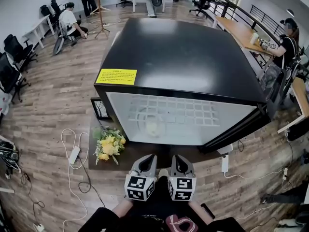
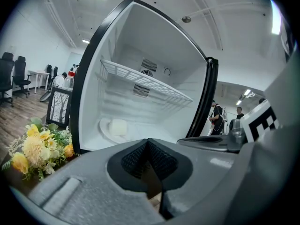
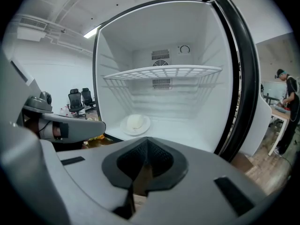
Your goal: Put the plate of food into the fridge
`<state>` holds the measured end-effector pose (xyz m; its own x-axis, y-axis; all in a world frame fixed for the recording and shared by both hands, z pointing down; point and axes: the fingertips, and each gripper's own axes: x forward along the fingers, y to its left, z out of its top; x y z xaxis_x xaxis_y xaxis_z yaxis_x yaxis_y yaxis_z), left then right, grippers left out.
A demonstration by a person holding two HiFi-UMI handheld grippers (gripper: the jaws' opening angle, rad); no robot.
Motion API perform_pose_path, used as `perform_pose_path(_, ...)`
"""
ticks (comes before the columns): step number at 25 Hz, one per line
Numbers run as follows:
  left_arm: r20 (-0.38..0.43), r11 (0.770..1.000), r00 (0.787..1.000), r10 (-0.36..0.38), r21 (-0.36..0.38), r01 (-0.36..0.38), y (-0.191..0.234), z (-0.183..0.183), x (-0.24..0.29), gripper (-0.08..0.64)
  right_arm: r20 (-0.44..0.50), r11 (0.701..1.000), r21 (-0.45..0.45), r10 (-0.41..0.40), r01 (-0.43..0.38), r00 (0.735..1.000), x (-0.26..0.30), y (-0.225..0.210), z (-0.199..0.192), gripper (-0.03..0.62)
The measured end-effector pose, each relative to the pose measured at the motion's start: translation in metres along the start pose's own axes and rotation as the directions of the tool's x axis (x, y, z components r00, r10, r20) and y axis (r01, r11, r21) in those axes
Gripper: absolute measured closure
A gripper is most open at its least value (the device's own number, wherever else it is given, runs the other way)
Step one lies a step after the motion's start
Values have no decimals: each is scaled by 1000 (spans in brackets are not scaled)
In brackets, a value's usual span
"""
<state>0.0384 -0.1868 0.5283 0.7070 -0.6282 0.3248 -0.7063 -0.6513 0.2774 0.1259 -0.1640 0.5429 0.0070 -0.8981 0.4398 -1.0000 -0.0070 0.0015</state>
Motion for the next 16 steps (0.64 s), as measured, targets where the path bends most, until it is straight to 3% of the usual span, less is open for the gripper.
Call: perform_pose_path(16, -15, 1000, 1000, -10, 5, 10, -9, -5, 12, 552, -30, 999, -34, 7, -8, 1000, 4, -6, -9, 586)
